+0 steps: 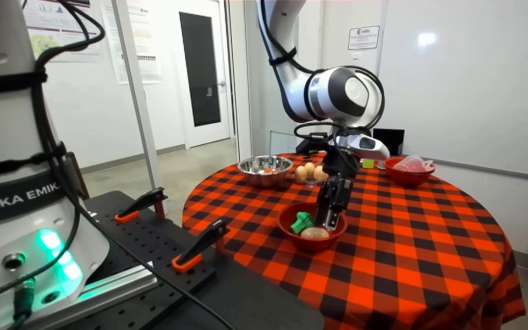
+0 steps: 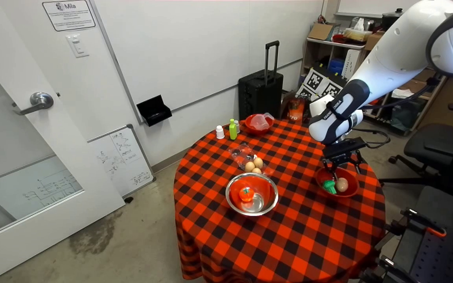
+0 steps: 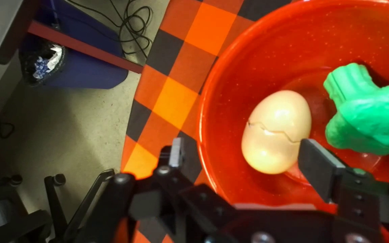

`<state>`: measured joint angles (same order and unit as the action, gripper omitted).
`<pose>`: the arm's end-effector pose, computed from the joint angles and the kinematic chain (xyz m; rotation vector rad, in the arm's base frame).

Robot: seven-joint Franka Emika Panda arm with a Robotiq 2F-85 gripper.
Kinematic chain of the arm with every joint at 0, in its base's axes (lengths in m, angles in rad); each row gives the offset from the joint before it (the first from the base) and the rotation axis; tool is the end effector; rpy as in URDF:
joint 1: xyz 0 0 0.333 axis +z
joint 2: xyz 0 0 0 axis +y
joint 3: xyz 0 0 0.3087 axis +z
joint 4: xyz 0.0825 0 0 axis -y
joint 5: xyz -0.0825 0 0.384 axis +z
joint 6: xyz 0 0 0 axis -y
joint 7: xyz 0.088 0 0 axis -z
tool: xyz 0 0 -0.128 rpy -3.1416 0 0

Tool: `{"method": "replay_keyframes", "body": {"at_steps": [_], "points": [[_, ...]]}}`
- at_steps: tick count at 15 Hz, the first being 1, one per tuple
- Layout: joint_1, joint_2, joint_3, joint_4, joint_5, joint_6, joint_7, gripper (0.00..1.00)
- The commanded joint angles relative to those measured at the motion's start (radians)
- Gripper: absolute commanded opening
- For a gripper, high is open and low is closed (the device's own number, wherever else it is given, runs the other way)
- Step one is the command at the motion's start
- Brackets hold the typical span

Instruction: Pick up the egg from the table and place it in the red bowl

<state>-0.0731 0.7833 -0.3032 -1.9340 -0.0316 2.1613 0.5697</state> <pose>0.4832 -0.2124 0.0416 2.4852 -1.1919 -0.7041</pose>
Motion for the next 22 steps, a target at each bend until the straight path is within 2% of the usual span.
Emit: {"method": "replay_keyframes", "body": {"at_steps": [1,7,11,15,19,20,22], "points": [[0.02,-0.002,-0.016,0.011,-0.019,0.0,0.021,1.0],[0.028,-0.053,-0.026,-0.006,-0.02,0.004,0.017,1.0],[-0.005,-0.171,0.012,-0.044,0.029,-0.032,-0.047,1.0],[-0.05,-0.309,0.074,-0.071,0.088,-0.164,-0.202,1.0],[-0.061,-0.453,0.115,-0.106,0.079,-0.3,-0.372,1.0],[-0.054,-0.366,0.099,-0.053,0.064,-0.261,-0.292,1.0],[-0.056,-0.422,0.111,-0.072,0.065,-0.294,-0.331,1.0]]}}
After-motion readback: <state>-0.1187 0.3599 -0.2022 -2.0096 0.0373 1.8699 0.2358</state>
